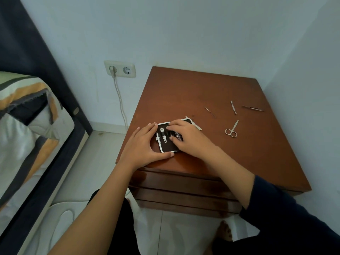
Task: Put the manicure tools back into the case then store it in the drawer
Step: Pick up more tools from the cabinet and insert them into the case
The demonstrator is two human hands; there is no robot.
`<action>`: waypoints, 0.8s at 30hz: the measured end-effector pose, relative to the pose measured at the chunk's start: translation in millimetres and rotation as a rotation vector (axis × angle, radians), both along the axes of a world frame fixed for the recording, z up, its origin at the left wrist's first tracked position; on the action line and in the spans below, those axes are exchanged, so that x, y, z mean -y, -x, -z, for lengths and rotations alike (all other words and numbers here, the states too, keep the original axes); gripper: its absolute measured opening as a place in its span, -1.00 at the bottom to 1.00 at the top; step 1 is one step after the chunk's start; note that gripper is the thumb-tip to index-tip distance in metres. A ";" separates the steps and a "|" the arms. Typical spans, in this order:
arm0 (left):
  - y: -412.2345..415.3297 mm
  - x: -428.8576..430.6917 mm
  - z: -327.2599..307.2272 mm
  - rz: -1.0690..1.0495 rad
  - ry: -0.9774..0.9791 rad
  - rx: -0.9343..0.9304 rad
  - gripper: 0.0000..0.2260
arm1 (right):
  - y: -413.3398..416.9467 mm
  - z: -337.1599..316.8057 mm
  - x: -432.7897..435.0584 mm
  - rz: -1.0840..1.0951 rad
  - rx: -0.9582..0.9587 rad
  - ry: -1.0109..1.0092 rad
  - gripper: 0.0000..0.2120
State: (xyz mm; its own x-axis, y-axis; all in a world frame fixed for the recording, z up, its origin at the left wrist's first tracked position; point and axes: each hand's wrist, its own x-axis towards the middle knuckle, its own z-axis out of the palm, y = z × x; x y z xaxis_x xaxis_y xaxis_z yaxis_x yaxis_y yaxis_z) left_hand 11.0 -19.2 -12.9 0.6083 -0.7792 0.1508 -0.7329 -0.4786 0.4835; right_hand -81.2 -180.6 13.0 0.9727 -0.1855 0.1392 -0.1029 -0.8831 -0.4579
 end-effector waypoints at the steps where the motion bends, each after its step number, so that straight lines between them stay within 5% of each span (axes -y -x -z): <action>1: -0.2 0.1 -0.2 0.001 0.000 0.004 0.00 | 5.0 -0.4 3.2 0.046 0.038 -0.013 -0.69; 5: -1.3 0.6 -1.7 0.004 -0.014 0.009 0.03 | 40.8 -2.8 40.3 0.433 0.256 -0.136 -0.77; 9: 0.3 1.1 -3.0 -0.002 -0.035 0.008 0.05 | 81.9 11.8 74.2 0.717 0.170 -0.073 -0.74; 24: 0.1 1.9 -1.9 -0.029 -0.057 -0.015 0.05 | 118.3 12.8 84.8 0.706 0.205 -0.117 -0.92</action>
